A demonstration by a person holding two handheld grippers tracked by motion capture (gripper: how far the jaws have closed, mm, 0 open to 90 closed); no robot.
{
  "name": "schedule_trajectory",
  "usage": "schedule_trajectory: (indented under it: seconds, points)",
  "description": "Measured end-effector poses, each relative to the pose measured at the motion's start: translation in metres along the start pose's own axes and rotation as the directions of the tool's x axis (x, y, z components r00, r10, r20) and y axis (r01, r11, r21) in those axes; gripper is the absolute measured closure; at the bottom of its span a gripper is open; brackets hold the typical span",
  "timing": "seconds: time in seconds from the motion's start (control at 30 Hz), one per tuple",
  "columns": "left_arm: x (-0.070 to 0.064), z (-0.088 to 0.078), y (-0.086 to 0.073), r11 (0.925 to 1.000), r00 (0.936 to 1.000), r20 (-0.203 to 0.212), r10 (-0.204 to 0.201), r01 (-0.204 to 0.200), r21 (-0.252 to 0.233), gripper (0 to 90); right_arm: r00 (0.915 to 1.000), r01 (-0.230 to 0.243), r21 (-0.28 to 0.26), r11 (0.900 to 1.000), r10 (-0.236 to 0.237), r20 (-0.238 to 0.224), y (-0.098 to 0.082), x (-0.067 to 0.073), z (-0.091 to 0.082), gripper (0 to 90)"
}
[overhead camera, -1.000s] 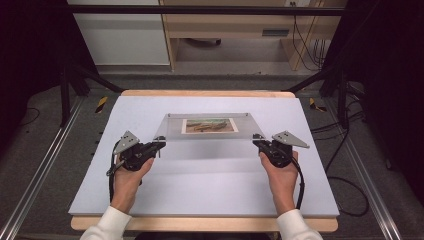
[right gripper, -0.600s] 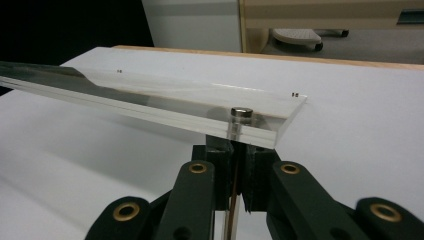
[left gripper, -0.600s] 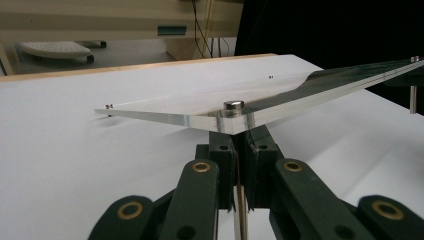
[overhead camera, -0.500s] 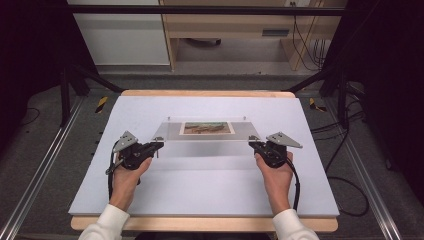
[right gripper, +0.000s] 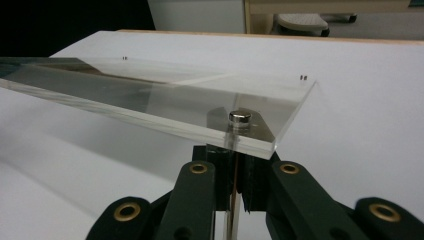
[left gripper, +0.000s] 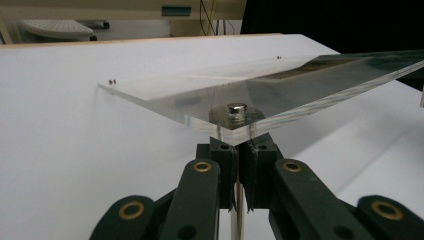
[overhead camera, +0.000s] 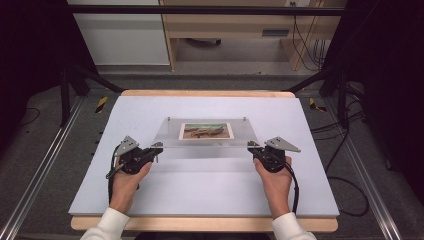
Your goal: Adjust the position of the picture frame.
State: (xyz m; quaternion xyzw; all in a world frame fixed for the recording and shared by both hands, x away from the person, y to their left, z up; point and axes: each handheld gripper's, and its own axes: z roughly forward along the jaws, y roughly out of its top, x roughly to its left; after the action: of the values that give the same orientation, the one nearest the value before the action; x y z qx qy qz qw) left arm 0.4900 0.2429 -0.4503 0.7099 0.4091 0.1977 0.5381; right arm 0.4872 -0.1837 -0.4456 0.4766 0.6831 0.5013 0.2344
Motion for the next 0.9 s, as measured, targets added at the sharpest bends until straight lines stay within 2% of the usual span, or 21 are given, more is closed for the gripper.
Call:
schedule_trajectory:
  seconds: [0.2,0.37,0.53,0.9]
  points:
    - [-0.002,0.001,-0.009,0.9979,0.9996,-0.012,0.025,-0.024,0.059,84.3,0.9999,0.010,0.046,0.999,-0.009,-0.011,-0.013,0.000,0.000,84.8]
    - [-0.002,0.002,-0.012,0.9965,0.9997,-0.014,0.022,-0.021,0.080,84.2,0.9996,0.008,0.069,0.998,-0.006,-0.026,-0.020,-0.001,0.001,84.8]
    - [0.001,0.004,-0.017,0.9916,0.9994,-0.019,0.030,-0.028,0.126,84.2,0.9994,0.019,0.099,0.995,-0.016,-0.031,-0.028,0.000,0.004,84.7]
    - [0.000,0.007,-0.020,0.9884,0.9988,-0.033,0.036,-0.030,0.149,84.1,0.9990,0.034,0.119,0.992,-0.031,-0.031,-0.030,-0.001,0.005,84.8]
